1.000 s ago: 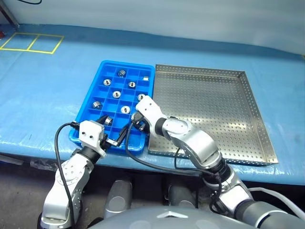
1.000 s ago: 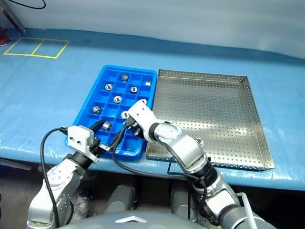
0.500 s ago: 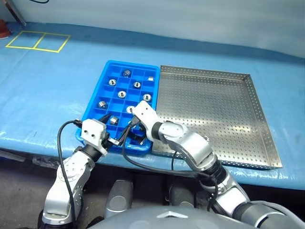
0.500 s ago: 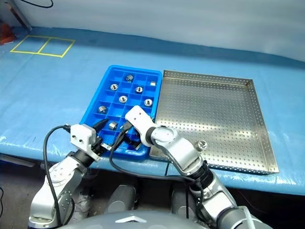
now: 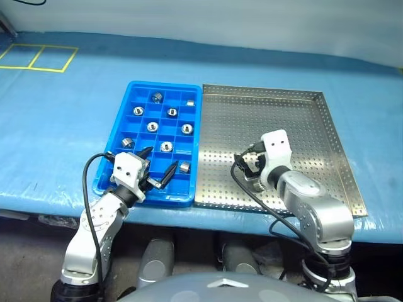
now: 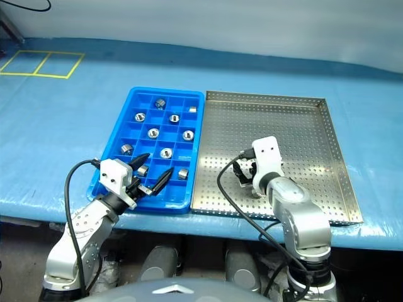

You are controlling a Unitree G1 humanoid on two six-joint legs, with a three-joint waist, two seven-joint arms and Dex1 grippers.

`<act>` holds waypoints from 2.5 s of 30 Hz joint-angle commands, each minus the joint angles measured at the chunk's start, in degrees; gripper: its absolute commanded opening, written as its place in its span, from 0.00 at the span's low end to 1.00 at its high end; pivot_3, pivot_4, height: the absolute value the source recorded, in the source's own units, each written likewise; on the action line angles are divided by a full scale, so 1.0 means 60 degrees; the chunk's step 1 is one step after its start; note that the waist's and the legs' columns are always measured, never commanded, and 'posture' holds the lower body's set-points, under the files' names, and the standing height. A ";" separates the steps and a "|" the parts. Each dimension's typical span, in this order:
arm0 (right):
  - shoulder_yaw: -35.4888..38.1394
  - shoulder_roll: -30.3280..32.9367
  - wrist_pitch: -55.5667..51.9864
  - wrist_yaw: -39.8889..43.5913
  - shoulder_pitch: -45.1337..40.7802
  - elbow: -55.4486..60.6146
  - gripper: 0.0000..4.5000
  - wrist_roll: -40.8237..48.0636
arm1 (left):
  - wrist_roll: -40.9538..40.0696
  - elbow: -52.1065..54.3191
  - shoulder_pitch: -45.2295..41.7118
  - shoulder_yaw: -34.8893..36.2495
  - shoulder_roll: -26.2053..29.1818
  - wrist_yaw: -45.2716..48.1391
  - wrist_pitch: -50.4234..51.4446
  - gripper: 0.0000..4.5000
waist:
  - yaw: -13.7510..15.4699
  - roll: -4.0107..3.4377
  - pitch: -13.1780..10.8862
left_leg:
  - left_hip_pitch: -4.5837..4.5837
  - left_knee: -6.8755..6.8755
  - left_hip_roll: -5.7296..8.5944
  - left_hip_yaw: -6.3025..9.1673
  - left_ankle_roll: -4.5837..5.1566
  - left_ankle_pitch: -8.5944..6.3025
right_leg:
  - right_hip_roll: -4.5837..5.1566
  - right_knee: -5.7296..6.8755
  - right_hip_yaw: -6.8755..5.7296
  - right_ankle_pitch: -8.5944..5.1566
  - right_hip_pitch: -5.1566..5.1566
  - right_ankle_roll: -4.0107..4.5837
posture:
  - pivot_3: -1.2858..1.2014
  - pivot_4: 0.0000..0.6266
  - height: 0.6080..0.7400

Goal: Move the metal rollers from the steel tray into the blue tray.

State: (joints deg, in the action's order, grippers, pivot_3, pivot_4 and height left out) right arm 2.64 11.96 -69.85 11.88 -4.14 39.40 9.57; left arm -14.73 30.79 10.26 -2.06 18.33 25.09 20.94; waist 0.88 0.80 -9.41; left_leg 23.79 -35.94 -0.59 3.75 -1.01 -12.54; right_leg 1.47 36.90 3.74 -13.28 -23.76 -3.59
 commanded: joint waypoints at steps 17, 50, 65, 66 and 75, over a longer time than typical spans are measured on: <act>0.0477 -0.0203 -0.0548 -0.0403 0.1226 0.1145 0.99 0.0477 | -0.0887 0.0392 -0.0370 -0.1443 0.1459 0.2350 0.0593 1.00 | -0.0347 -0.0002 -0.0001 | -0.0017 -0.0028 -0.0003 -0.0027 -0.0005 0.0004 | 0.0001 -0.0001 0.0023 -0.0019 0.0018 -0.0009 | 0.53 0.24 1.00; -0.1641 0.0447 -0.0054 0.0242 -0.1673 0.0592 0.38 0.1165 | -0.0784 0.0238 0.0637 0.0092 0.0555 0.1113 -0.1053 1.00 | -0.0221 -0.0005 0.0006 | -0.0031 -0.0039 -0.0004 -0.0025 -0.0002 0.0006 | -0.0002 0.0010 0.0023 -0.0012 0.0034 -0.0011 | 0.58 0.24 1.00; -0.4569 -0.0168 0.2263 0.1509 -0.3551 -0.2128 0.38 0.1039 | -0.1144 0.2615 0.3173 0.1621 0.0613 0.0076 -0.0547 1.00 | 0.0557 0.0004 0.0003 | -0.0027 -0.0028 0.0000 -0.0004 -0.0003 0.0005 | -0.0001 0.0007 0.0006 0.0008 0.0033 0.0035 | 0.67 0.24 1.00; -0.4731 -0.0216 0.2342 0.1591 -0.3541 -0.2224 0.38 0.1021 | -0.1218 0.2727 0.3310 0.1688 0.0625 0.0063 -0.0503 1.00 | 0.0614 0.0003 0.0002 | -0.0029 -0.0029 -0.0003 -0.0005 -0.0003 0.0006 | -0.0002 0.0007 0.0005 0.0004 0.0033 0.0030 | 0.67 0.24 1.00; -0.5633 -0.0271 0.2626 0.2108 -0.3170 -0.2775 0.38 0.0910 | -0.1392 0.3046 0.3517 0.1716 0.0677 -0.0074 -0.0190 1.00 | 0.0977 0.0008 0.0005 | -0.0027 -0.0033 -0.0003 -0.0008 -0.0011 0.0010 | -0.0002 0.0004 0.0004 -0.0018 0.0032 0.0001 | 0.67 0.24 1.00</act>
State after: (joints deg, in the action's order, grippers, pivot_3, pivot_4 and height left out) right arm -31.18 10.58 -55.34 23.91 -23.15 21.74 14.83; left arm -22.60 45.94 31.32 8.09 22.05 24.97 19.79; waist 6.74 0.84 -9.38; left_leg 23.63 -36.13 -0.61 3.70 -1.08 -12.48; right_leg 1.46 36.93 3.76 -13.39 -23.59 -3.58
